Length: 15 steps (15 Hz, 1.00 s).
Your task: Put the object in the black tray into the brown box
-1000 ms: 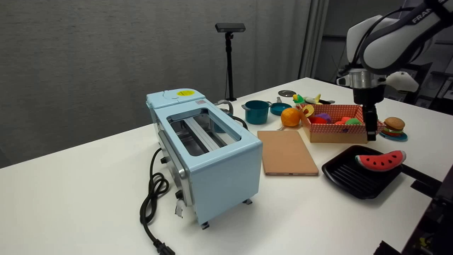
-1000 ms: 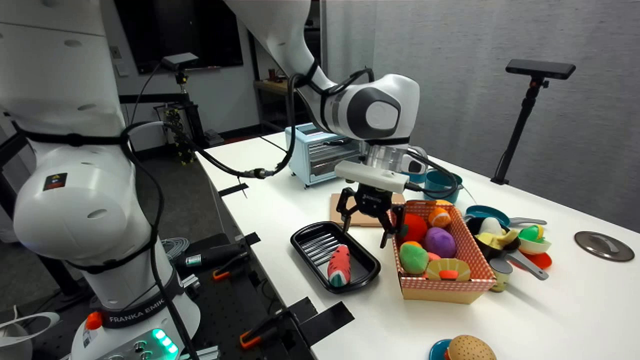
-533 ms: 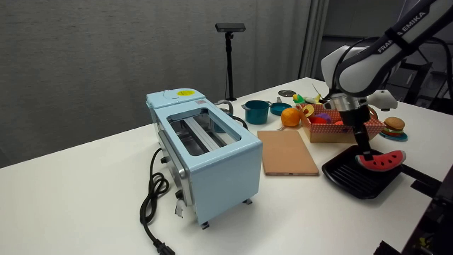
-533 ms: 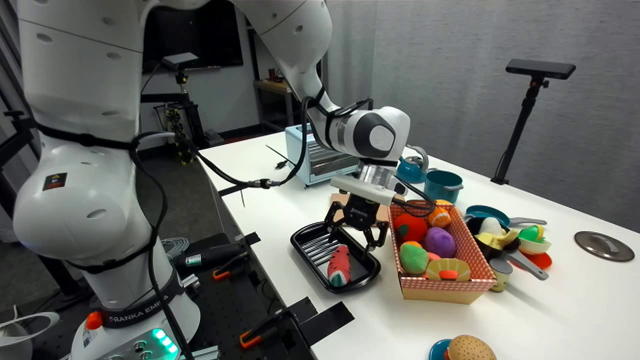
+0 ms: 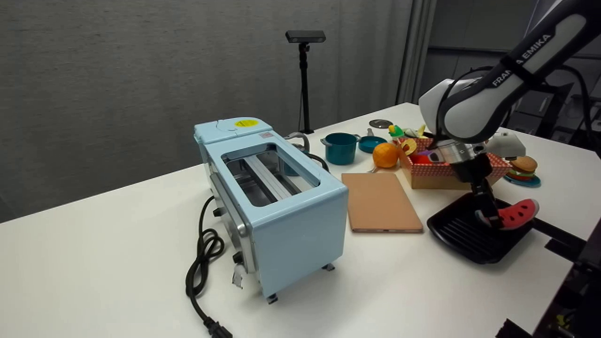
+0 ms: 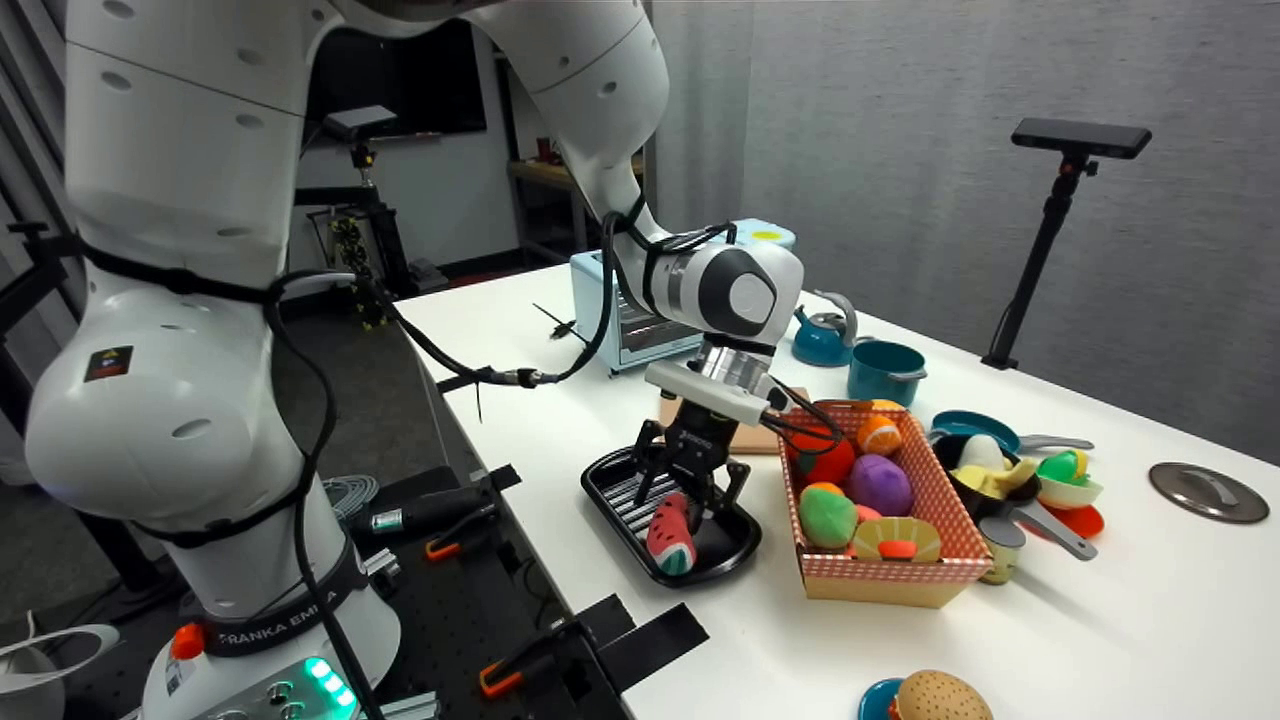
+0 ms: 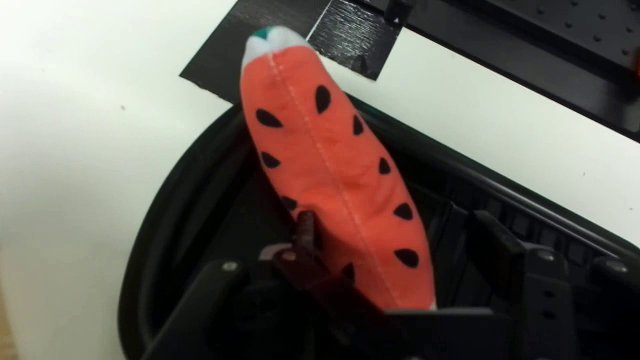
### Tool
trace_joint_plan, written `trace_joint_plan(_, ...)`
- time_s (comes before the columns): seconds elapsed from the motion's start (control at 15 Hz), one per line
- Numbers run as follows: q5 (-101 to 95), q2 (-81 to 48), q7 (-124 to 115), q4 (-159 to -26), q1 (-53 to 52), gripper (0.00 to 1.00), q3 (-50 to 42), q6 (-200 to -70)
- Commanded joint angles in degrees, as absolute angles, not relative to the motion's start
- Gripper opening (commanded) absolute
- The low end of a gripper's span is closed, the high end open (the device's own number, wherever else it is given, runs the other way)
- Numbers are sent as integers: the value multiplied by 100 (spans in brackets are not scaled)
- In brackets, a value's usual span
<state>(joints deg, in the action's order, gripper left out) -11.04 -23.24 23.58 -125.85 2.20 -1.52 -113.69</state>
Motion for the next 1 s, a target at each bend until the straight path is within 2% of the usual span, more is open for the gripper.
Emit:
trace_joint_plan(0.0, -969, -2455, 2641, -12345, 485, 48, -89, -11080)
trace_joint_plan(0.33, -743, -2467, 3059, -12154, 733, 11, -72, -10797)
trace_joint_plan(0.47, -682, -2300, 3096, -12196, 790, 1, -86, -10772)
trace_joint_plan(0.93, -704, -898, 2832, -12740, 769, 3, -166, -11304)
